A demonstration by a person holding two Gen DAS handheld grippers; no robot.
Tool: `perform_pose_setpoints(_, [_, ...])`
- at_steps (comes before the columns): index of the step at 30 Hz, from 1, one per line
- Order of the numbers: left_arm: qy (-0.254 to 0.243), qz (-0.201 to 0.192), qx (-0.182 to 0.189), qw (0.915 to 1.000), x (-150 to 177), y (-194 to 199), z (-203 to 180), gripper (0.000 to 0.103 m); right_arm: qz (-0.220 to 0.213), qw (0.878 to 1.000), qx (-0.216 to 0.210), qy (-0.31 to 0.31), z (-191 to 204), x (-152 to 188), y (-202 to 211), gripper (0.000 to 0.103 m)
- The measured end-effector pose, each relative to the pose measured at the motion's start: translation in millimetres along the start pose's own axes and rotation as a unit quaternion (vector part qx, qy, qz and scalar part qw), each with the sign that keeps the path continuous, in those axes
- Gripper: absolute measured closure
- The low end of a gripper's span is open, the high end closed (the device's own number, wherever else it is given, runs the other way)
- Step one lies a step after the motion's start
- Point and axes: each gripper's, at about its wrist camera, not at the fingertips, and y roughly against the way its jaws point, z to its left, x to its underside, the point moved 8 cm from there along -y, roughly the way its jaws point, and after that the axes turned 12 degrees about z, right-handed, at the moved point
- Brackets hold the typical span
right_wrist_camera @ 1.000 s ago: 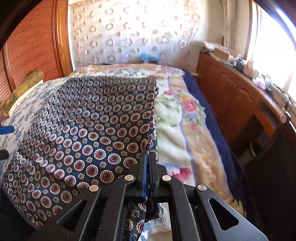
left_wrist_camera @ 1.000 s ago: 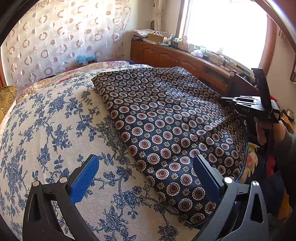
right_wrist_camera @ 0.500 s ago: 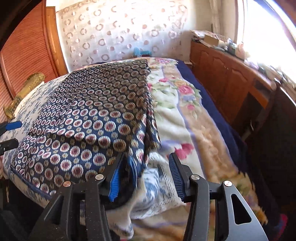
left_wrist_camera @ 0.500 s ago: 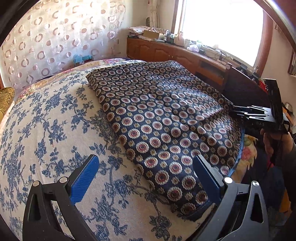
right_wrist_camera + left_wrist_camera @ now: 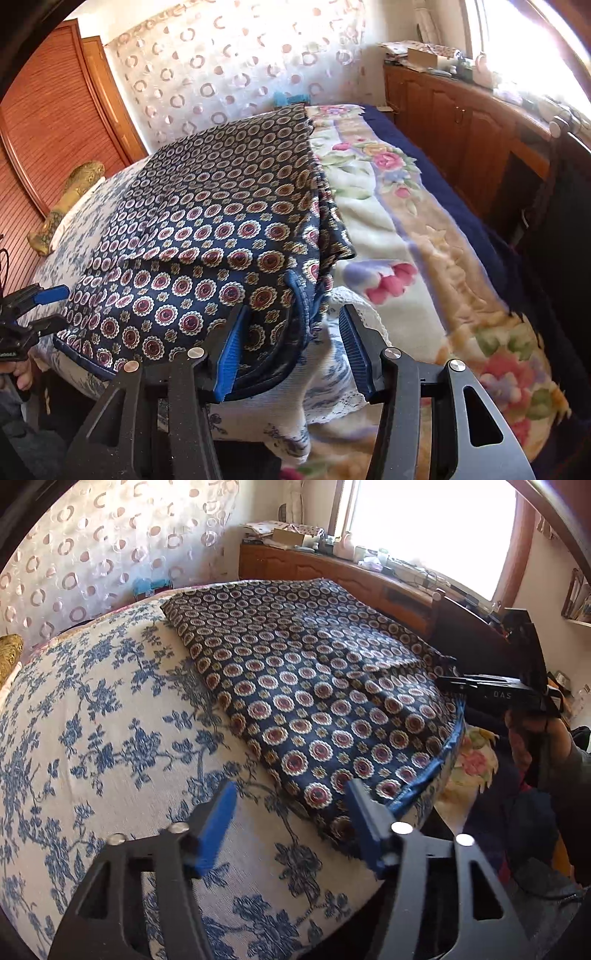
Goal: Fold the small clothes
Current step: 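Grasp the blue-trimmed hem of the navy shirt with both grippers, then lift the hem with the right gripper and fold it over the shirt while the left gripper holds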
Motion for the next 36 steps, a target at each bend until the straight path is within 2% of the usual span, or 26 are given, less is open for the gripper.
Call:
perform_pose_setpoints(3, [-0.005,0.006,0.000,1.0000,4,-3,-4,0.048,0.000,1.000,-0.004,0.001,-1,0,1,0.051])
perform_pose_setpoints(6, [-0.006,0.005,0.000,1.0000,6,-2,-8,0.048,-0.001,1.000,0.000,0.005,0,1,1,0.056])
perform_pose_setpoints(9, [-0.013,0.004,0.002,0.9999,9,-1,-13,0.055,-0.005,1.000,0.020,0.015,0,3,3,0.063])
perform_pose_setpoints(15, [-0.024,0.007,0.006,0.9997,13,0,-23,0.056,-0.012,0.999,0.035,0.024,-1,6,8,0.077])
perform_pose_setpoints(17, [-0.027,0.007,0.013,0.9995,13,-1,-27,0.068,-0.014,0.999,0.032,0.029,2,9,9,0.088])
perform_pose_setpoints(19, [-0.026,0.009,0.013,0.9995,13,-1,-28,0.091,-0.015,0.999,0.036,0.036,6,8,8,0.094])
perform_pose_setpoints(22, [-0.032,-0.004,0.010,0.9994,10,6,-30,0.097,-0.017,0.998,0.041,0.044,10,7,7,0.095])
perform_pose_setpoints(26, [-0.032,-0.040,0.025,0.9984,-4,30,-34,0.099,-0.027,0.997,0.050,0.044,6,6,16,0.094])
perform_pose_setpoints(27, [-0.034,-0.050,0.027,0.9978,-9,37,-36,0.099,-0.033,0.997,0.054,0.045,6,5,20,0.091])
perform_pose_setpoints(29, [-0.041,-0.064,0.033,0.9966,-20,47,-39,0.099,-0.052,0.995,0.064,0.048,9,2,34,0.072])
perform_pose_setpoints(32, [-0.048,-0.081,0.041,0.9947,-40,58,-44,0.099,-0.076,0.993,0.066,0.059,22,-1,51,0.053])
perform_pose_setpoints(36, [-0.049,-0.103,0.046,0.9924,-73,69,-44,0.099,-0.087,0.991,0.022,0.099,60,3,62,0.049])
